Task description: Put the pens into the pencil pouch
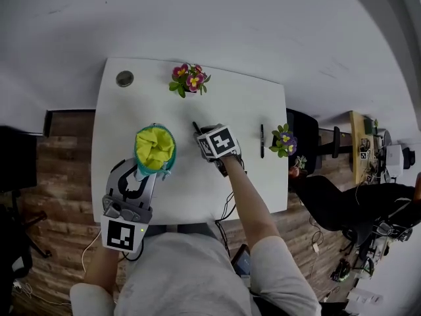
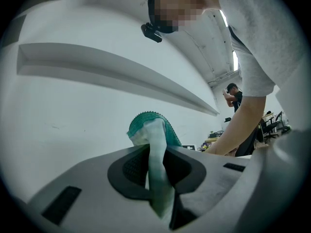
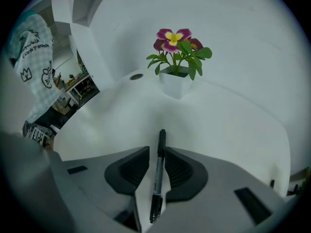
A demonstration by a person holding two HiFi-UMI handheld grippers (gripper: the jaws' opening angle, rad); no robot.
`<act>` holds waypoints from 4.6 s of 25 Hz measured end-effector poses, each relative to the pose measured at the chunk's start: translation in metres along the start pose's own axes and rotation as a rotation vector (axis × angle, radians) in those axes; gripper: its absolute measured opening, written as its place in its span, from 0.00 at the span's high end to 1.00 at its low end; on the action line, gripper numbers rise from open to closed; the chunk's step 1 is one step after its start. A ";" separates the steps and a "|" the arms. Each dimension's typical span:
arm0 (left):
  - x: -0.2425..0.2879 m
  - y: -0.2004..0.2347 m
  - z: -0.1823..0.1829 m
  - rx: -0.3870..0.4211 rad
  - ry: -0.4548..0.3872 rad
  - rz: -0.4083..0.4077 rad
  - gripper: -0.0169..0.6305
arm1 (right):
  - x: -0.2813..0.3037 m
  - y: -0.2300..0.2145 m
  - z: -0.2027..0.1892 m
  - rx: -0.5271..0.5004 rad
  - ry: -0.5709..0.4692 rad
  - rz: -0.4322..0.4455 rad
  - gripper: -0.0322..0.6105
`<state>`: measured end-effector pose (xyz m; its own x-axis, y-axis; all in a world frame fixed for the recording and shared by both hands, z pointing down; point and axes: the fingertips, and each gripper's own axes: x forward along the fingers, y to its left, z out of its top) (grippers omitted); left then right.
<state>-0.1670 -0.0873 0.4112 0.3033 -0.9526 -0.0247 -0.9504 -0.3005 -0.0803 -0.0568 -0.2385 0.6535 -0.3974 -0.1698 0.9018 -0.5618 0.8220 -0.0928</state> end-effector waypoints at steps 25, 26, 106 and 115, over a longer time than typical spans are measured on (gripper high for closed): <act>0.034 -0.022 0.001 -0.011 -0.009 -0.092 0.86 | -0.141 0.015 0.056 0.201 -0.688 0.060 0.85; 0.037 -0.025 0.002 -0.011 -0.009 -0.099 0.86 | -0.150 0.015 0.056 0.205 -0.720 0.059 0.85; 0.062 -0.095 0.059 -0.023 -0.257 -0.221 0.78 | -0.344 0.122 0.075 -0.196 -1.137 0.228 0.75; 0.063 -0.098 0.063 -0.033 -0.264 -0.235 0.78 | -0.361 0.081 0.056 -0.043 -1.206 0.106 0.87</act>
<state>-0.0507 -0.1146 0.3548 0.5173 -0.8133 -0.2664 -0.8529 -0.5155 -0.0822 0.0007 -0.1411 0.2965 -0.8738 -0.4790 -0.0841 -0.4699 0.8762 -0.1074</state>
